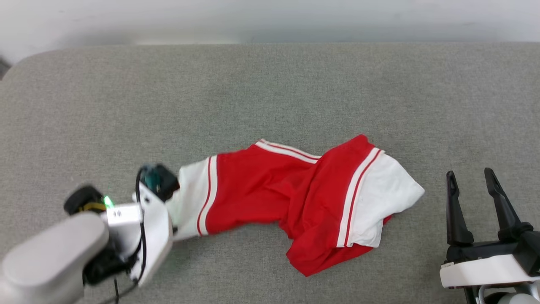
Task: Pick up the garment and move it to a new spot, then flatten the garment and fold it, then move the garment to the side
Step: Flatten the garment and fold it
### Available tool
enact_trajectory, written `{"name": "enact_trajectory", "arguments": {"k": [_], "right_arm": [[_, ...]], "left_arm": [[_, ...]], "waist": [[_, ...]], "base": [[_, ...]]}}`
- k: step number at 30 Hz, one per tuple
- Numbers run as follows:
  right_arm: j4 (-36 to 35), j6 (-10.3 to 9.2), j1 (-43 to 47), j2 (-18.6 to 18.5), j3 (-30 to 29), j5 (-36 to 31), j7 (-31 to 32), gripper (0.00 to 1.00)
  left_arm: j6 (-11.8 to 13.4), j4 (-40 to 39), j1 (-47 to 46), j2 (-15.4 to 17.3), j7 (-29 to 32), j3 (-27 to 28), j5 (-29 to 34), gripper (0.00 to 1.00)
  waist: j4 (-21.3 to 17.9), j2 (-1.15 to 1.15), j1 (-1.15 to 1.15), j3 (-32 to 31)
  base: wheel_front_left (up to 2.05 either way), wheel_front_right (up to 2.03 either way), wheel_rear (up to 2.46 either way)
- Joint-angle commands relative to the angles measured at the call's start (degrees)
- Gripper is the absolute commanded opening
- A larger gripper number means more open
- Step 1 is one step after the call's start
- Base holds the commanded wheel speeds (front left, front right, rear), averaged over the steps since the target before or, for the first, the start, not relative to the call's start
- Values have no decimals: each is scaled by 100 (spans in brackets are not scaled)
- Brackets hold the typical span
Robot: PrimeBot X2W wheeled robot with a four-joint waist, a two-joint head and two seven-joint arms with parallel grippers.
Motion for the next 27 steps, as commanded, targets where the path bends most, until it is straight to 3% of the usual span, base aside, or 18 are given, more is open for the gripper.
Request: {"name": "enact_trajectory", "arguments": {"k": [1,6,7,8,14,18,22,27], "right_arm": [[41,-4,55,11,-31,-60,-14,100],[104,-4,89,11,-50,-104,-14,100],[115,-4,92,11,-59,-128,-14,100],[116,-4,91,11,-72,-155,-14,100],[-85,-4,-85,11,-204,-381,-14,100],[-355,-4,-259,-54,-296,-652,-13,100],[-543,-3,-622,-468,-206,-674,-14,100],[-318,-4,-1095,-1292,195,-444,-14,100]], "left_arm": [[94,-84,404,-5,-87,-75,-112,0],[238,2,906,-141,-387,-108,-229,0],[300,42,993,-199,-545,-75,-221,4],[365,81,1059,-256,-738,-24,-214,100],[1010,126,1269,-335,-2243,471,129,100],[1698,-14,1479,-374,-3359,858,381,100],[2364,-84,1835,-470,-4320,1212,556,100],[3097,-355,2324,-752,-4588,1957,1023,100]], "waist": [[-1,0,1,-46],[-21,0,1,-121],[-26,0,1,-151],[-29,0,1,-182],[-10,0,1,-382],[56,0,1,-502],[105,0,1,-568],[162,0,1,-620]], "base": [[0,0,0],[0,0,0],[0,0,0],[0,0,0],[0,0,0],[0,0,0],[0,0,0],[0,0,0]]}}
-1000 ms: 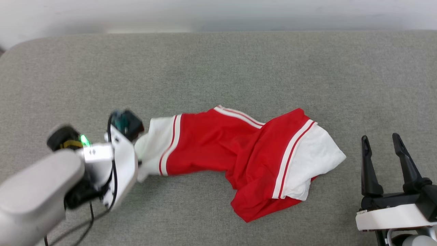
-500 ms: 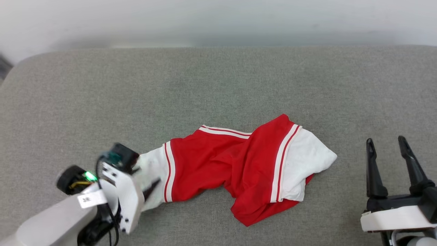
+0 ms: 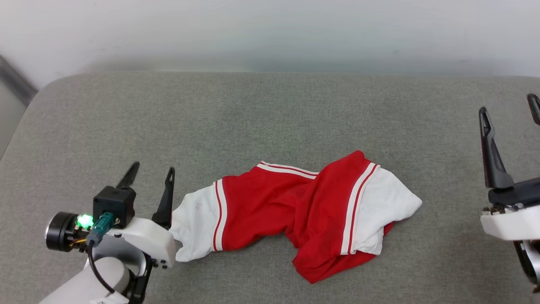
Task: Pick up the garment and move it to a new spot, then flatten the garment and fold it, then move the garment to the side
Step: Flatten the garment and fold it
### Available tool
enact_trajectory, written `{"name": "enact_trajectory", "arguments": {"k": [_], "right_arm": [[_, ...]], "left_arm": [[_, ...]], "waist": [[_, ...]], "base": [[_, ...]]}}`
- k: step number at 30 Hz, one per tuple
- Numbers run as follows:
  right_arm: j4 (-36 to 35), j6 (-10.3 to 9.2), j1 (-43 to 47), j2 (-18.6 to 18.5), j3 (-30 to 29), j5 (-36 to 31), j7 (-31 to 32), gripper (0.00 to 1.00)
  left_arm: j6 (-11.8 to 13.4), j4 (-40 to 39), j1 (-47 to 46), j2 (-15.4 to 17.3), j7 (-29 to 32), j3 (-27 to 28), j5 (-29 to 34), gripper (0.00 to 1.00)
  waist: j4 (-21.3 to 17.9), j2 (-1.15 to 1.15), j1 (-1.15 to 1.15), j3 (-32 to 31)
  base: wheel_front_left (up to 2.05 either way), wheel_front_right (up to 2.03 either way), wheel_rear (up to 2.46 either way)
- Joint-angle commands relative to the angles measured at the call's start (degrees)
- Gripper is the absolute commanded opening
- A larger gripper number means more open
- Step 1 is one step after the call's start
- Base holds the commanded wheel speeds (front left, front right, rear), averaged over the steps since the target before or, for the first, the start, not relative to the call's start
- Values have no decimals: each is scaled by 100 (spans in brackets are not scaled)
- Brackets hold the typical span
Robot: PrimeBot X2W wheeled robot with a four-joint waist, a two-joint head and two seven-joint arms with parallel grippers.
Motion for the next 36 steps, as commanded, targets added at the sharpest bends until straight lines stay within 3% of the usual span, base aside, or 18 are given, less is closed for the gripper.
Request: {"name": "enact_trajectory", "arguments": {"k": [1,4,8,13,17,21,25,36], "right_arm": [[182,-4,-151,-263,167,159,-13,100],[522,-4,-487,-896,646,517,331,100],[564,-4,-897,-1717,1450,1361,1534,100],[234,-5,-1429,-2738,2505,2606,3330,100],[17,-4,-1825,-3329,3284,3446,4639,100],[10,-4,-2207,-3607,3921,4008,5652,100],[234,-4,-2640,-3651,4540,4191,6170,100],[1463,-3,-3400,-3489,6046,4491,6215,100]], "left_arm": [[187,-201,186,-115,-36,340,322,100],[447,-568,742,-389,-28,1002,907,100],[500,-893,1365,-794,-30,1739,1620,100],[238,-1020,1919,-1323,-31,2365,2203,100],[-83,-948,2111,-1690,-31,2725,2536,100],[-407,-875,2126,-2048,-31,3068,2832,100],[-747,-781,2018,-2400,-32,3319,3104,100],[-1435,-611,1835,-3122,-32,3873,3705,100]], "waist": [[21,0,1,-18],[37,0,1,-36],[71,0,1,-19],[143,0,1,72],[219,0,1,208],[320,0,1,413],[450,0,1,677],[736,0,1,1263]], "base": [[0,0,0],[0,0,0],[0,0,0],[0,0,0],[0,0,0],[0,0,0],[0,0,0],[0,0,0]]}}
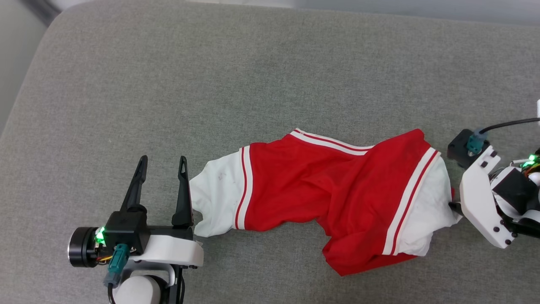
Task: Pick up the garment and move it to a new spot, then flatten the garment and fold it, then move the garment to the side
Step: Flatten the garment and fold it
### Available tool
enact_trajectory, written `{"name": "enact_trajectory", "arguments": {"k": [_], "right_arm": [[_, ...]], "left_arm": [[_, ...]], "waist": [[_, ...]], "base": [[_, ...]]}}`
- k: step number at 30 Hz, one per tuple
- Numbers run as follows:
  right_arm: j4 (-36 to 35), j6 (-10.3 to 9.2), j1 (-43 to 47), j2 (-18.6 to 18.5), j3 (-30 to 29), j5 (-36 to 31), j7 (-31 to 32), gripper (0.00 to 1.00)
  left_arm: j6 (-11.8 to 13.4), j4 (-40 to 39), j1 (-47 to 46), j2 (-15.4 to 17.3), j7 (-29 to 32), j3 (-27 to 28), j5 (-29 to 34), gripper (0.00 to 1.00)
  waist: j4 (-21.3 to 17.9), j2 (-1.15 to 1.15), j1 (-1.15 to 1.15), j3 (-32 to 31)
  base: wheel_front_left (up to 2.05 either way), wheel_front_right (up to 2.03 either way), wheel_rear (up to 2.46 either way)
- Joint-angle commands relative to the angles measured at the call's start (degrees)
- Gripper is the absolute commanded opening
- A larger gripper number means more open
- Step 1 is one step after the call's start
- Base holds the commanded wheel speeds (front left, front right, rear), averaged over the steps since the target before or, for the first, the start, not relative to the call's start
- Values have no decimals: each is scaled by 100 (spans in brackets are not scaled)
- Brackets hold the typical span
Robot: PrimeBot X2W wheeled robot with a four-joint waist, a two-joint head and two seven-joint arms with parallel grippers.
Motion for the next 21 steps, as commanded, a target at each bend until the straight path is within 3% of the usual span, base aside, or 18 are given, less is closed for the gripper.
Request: {"name": "enact_trajectory", "arguments": {"k": [1,2,3,12,21], "right_arm": [[99,-2,28,42,196,77,-36,100],[146,-2,23,42,315,138,-85,79],[181,-1,-5,48,424,209,-161,0],[154,-3,-494,-112,620,754,-1036,0],[-512,-3,-587,-970,-11,1260,-1541,0]], "left_arm": [[-38,19,-28,-47,-14,52,55,100],[-77,26,-10,-86,-14,104,93,100],[-100,37,20,-126,-14,158,129,100],[-418,186,180,-328,-15,575,344,100],[-604,128,376,-474,-15,854,508,100]], "waist": [[35,0,-1,41],[28,0,-1,41],[7,0,-1,31],[-285,0,-1,-278],[-407,0,-1,-467]], "base": [[0,0,0],[0,0,0],[0,0,0],[0,0,0],[0,0,0]]}}
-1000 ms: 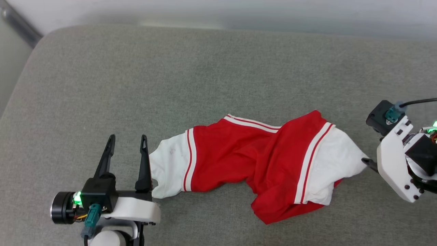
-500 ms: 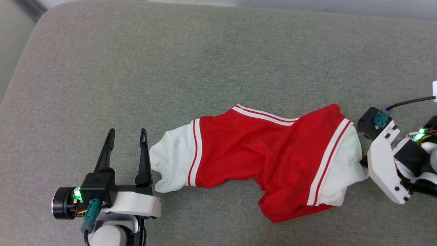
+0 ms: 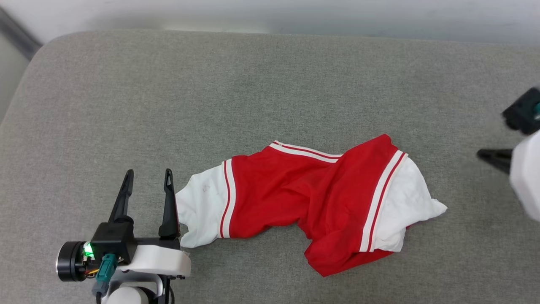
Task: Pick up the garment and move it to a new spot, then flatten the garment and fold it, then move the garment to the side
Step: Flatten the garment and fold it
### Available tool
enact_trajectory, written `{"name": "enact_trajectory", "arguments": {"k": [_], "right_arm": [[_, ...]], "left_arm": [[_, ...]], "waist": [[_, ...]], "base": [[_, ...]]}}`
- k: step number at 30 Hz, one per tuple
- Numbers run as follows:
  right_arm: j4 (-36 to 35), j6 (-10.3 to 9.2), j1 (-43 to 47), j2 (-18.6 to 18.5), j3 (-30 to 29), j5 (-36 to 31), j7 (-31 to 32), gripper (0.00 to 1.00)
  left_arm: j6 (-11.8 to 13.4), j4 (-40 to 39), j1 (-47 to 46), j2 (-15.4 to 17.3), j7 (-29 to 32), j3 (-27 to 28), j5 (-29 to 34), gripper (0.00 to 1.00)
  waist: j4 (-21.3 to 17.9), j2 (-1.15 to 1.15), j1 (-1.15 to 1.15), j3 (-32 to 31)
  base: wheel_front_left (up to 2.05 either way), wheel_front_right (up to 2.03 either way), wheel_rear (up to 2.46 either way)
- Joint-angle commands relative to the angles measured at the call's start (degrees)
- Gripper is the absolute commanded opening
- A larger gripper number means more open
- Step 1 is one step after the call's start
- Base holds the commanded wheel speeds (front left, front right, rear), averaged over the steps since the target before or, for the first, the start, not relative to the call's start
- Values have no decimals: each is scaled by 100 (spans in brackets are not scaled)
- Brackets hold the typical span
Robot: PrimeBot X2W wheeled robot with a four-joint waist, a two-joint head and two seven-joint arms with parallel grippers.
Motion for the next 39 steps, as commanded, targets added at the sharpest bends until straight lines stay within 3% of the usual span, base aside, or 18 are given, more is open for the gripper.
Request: {"name": "enact_trajectory", "arguments": {"k": [1,6,7,8,11,16,22,30,39], "right_arm": [[-30,-4,-102,-119,-111,59,-22,0],[262,-4,81,-307,-721,161,-85,0],[363,-4,150,-249,-840,146,-183,88],[489,-4,220,-194,-974,106,-291,100],[770,-3,502,-1,-1286,69,-640,100],[663,-4,772,195,-1619,5,-1015,100],[17,-3,997,316,-1822,112,-767,100],[-221,-4,1237,562,-1115,-173,301,100],[733,-4,757,1102,-44,-693,607,100]], "left_arm": [[-26,-26,86,-31,-15,42,36,100],[-138,-28,95,-124,-15,139,116,100],[-151,-27,103,-134,-15,153,131,100],[-162,-28,108,-149,-15,164,144,100],[-216,17,109,-195,-15,197,161,100],[-245,34,172,-246,-15,220,194,100],[-315,40,208,-273,-15,316,244,100],[-368,40,289,-312,-15,359,272,100],[-400,40,85,-356,-15,296,257,100]], "waist": [[-18,0,0,0],[-27,0,0,20],[-26,0,0,12],[-21,0,0,6],[-10,0,0,-40],[-8,0,0,-130],[28,0,0,-267],[127,0,0,-316],[358,0,0,28]], "base": [[0,0,0],[0,0,0],[0,0,0],[0,0,0],[0,0,0],[0,0,0],[0,0,0],[0,0,0],[0,0,0]]}}
